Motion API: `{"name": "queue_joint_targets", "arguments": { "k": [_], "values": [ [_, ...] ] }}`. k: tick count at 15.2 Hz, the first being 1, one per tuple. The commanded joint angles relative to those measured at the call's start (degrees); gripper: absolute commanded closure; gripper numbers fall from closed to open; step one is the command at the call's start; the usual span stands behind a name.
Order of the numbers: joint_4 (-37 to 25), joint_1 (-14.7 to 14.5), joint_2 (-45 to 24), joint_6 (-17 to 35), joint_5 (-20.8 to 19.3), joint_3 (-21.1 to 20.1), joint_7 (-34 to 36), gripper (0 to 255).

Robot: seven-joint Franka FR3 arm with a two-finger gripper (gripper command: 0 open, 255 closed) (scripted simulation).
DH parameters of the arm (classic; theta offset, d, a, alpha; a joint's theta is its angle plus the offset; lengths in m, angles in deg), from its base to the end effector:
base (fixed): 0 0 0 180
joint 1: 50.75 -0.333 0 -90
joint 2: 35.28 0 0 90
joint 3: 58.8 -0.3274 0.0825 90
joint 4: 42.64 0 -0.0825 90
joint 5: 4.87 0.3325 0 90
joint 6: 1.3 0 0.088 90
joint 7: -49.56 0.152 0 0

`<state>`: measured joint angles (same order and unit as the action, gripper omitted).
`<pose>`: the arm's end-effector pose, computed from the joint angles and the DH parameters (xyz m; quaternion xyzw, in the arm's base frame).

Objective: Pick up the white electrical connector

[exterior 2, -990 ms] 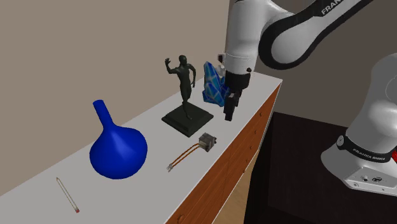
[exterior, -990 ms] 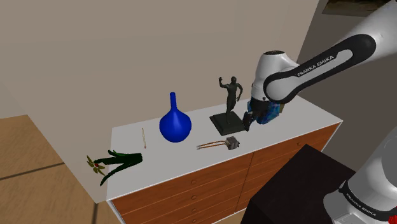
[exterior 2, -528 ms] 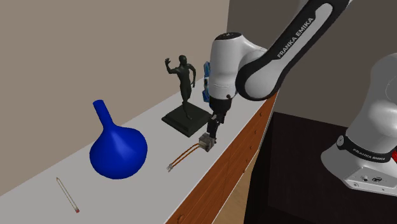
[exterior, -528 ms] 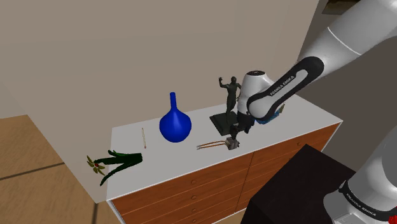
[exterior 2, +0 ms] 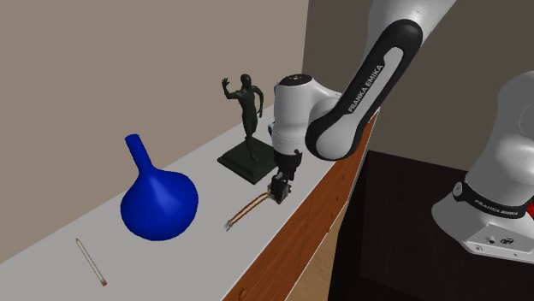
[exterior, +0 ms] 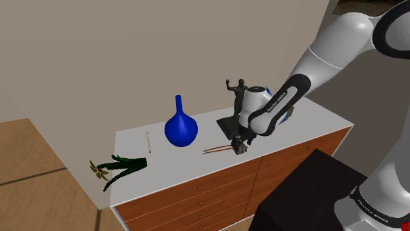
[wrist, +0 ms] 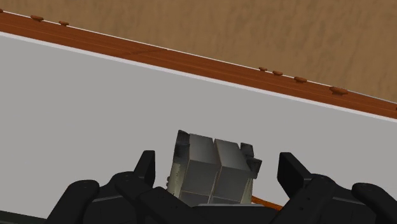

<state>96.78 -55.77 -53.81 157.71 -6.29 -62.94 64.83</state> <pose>0.4681 0.0777 0.1901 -0.9990 0.0438 -0.0081 0.0088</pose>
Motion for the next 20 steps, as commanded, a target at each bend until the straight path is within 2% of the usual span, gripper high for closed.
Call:
{"name": "queue_joint_targets", "arguments": {
  "k": [1, 4, 5, 14, 20],
  "values": [
    [-0.31, -0.12, -1.67, 1.39, -0.24, 0.19, 0.13, 0],
    [-0.4, -0.17, -2.15, 1.78, -0.3, 0.25, 0.18, 0],
    [-0.41, -0.15, -2.12, 1.75, -0.29, 0.25, 0.16, 255],
    [-0.4, -0.17, -2.15, 1.78, -0.3, 0.25, 0.18, 255],
    [0.35, 0.25, 2.81, -2.42, 0.41, -0.31, -0.29, 255]
  ]
}}
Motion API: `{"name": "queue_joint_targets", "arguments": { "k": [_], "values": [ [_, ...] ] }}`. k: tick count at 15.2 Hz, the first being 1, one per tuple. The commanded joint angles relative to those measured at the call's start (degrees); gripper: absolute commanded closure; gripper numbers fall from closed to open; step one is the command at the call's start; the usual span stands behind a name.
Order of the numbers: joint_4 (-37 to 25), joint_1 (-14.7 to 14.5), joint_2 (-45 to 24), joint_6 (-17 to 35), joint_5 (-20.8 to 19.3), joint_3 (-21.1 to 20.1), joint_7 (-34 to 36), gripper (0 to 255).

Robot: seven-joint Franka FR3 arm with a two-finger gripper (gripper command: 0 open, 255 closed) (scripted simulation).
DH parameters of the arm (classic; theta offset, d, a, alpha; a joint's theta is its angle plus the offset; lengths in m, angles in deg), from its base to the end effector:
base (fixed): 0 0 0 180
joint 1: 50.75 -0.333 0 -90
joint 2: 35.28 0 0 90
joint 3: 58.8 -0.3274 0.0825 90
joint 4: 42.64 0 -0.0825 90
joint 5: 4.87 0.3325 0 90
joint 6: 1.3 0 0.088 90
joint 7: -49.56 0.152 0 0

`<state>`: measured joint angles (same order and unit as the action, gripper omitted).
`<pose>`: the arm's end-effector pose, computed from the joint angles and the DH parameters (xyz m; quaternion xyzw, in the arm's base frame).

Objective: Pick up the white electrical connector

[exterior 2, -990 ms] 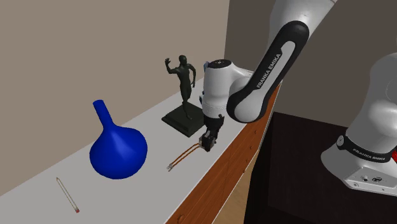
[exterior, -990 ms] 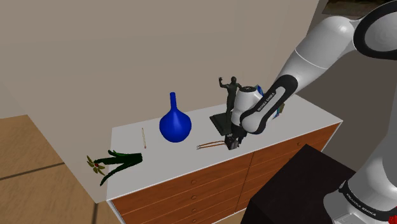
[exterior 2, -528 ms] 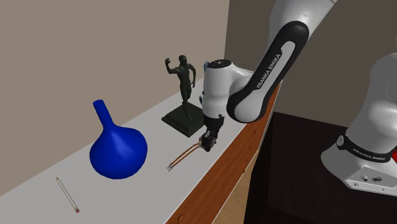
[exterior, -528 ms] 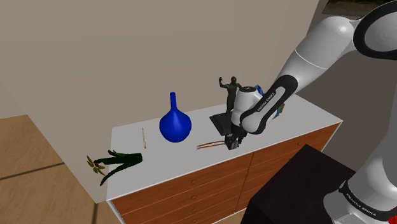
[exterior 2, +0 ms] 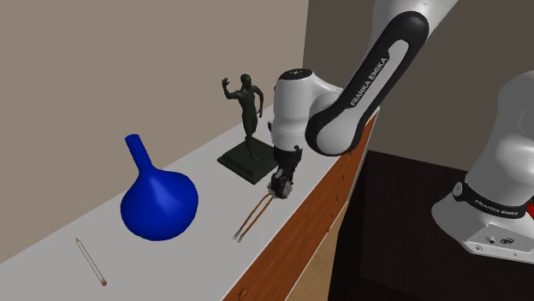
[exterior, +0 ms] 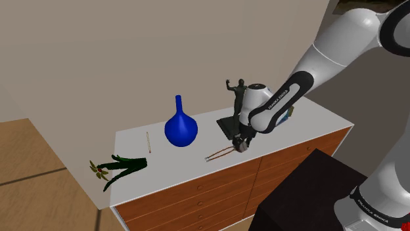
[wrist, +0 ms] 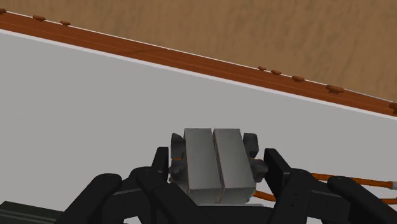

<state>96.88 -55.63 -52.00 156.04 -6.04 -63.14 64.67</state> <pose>0.4673 0.0777 0.2019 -0.9990 0.0437 -0.0084 0.0088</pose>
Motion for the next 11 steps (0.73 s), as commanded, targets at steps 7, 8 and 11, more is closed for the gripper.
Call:
{"name": "queue_joint_targets", "arguments": {
  "k": [7, 8, 11],
  "values": [
    [0.51, 0.41, 6.47, -5.95, 1.01, -0.55, -0.69, 255],
    [0.49, 0.44, 7.22, -6.71, 1.13, -0.59, -0.76, 255],
    [0.46, 0.46, 8.07, -7.6, 1.26, -0.63, -0.85, 255]
  ]
}}
